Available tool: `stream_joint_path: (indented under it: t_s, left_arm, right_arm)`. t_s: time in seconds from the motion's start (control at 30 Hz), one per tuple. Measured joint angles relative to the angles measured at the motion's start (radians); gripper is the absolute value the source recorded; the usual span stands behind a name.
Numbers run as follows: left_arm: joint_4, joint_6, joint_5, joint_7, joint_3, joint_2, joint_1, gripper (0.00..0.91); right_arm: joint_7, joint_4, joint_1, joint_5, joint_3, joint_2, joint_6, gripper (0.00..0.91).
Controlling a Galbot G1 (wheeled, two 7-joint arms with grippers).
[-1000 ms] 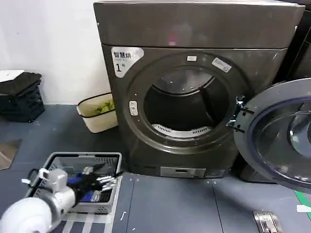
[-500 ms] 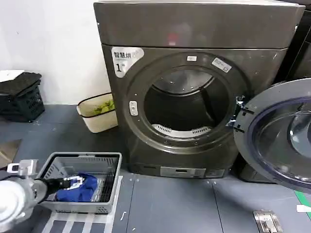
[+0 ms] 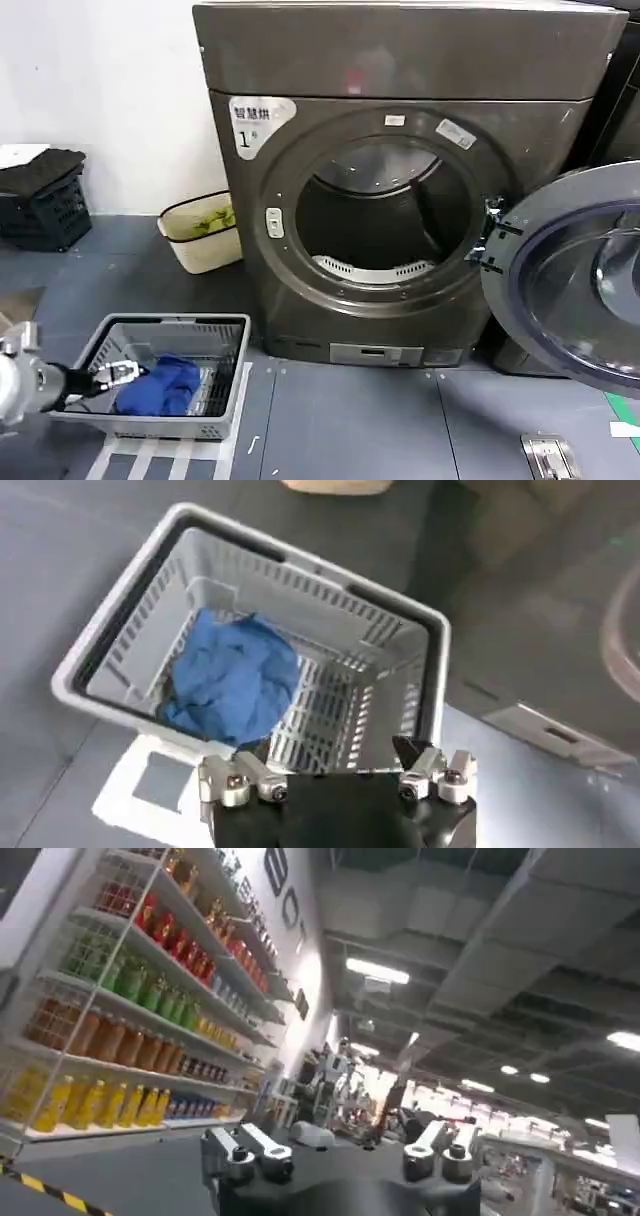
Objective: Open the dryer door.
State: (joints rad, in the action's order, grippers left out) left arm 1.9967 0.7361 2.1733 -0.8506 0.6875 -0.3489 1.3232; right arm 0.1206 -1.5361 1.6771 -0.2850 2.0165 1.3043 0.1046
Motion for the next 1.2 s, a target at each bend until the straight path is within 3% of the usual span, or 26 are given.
stream_joint_path:
  t_s: [0.47,1.2]
  left_arm:
    - [-0.07,0.0,0.044,-0.016,-0.012,0.015,-0.036,0.907]
    - [-0.199,0.0,0.039,-0.027,-0.231,0.012,-0.282,0.907]
  right_arm:
    - [-0.006,0.0,-0.007,0.019,-0.023,0.013,0.019,0.907]
    - [-0.012,-0.013,-0.012,0.047,-0.034,0.037,0.051,0.907]
